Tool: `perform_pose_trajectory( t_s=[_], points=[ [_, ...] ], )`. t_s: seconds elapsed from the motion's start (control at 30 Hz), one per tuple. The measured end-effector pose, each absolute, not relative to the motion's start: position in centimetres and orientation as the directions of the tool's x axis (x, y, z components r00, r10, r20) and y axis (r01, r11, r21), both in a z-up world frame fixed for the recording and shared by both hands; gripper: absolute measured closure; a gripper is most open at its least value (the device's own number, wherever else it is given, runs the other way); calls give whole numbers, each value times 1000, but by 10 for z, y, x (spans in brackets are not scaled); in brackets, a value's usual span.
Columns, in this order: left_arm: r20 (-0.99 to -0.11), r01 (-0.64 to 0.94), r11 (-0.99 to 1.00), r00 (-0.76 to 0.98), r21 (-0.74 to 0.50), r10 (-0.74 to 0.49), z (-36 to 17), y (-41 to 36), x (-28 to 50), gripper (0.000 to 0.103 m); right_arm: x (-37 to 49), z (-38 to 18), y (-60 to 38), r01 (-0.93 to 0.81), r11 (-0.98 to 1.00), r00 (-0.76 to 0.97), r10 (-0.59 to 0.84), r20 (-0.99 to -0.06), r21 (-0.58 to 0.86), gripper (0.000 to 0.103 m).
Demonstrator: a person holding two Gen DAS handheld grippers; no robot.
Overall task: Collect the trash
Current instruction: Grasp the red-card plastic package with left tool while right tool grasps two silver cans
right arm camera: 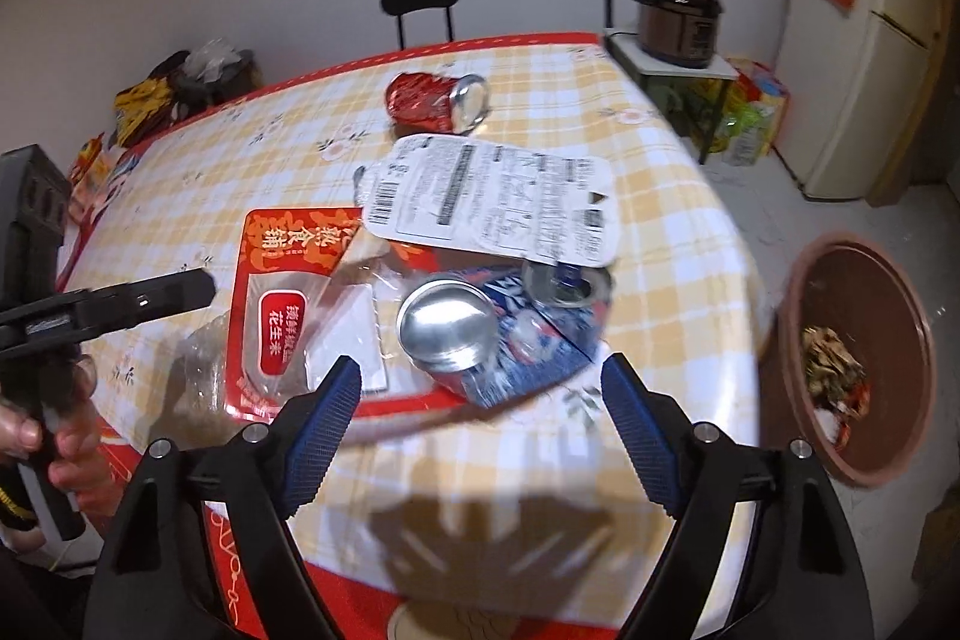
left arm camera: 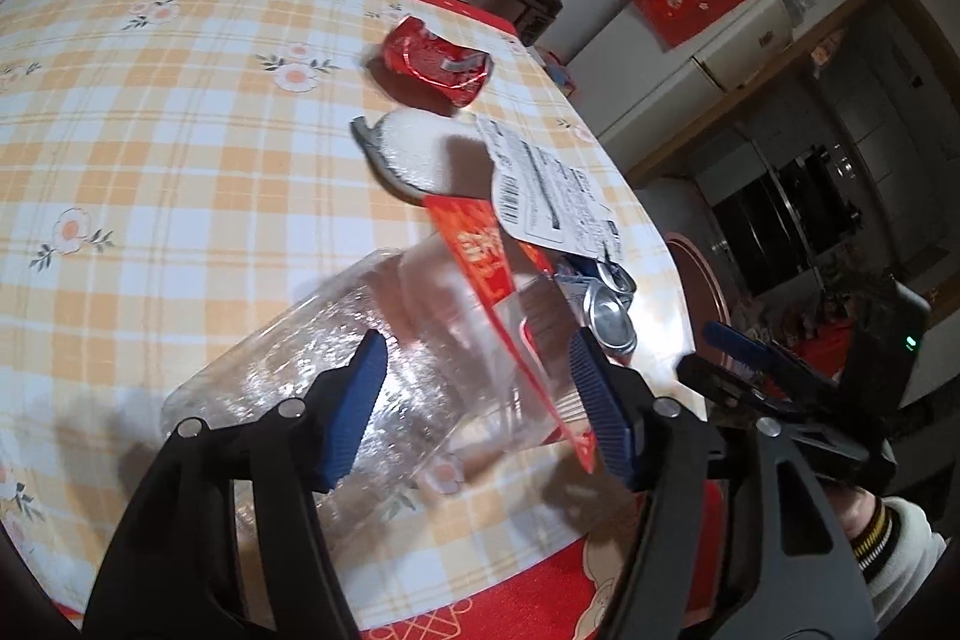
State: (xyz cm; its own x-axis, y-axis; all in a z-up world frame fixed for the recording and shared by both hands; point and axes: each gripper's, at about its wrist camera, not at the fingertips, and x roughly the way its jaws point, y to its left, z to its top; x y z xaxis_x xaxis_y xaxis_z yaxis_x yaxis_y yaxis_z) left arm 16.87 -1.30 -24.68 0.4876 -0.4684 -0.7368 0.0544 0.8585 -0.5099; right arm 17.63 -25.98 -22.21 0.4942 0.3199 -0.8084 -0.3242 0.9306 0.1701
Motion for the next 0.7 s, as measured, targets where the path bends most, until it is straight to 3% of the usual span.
perform_pose_trajectory(
  t_s=[0.37, 0.7],
  points=[
    [-742, 24, 865, 502, -502, -445, -242, 2, 163, 40, 212, -257, -234, -371, 906, 421, 360, -832, 204, 25],
    [-750, 52, 858, 462, -510, -474, -250, -17, 174, 40, 209, -266, -237, -365, 901, 400, 378, -835, 233, 45]
  ],
)
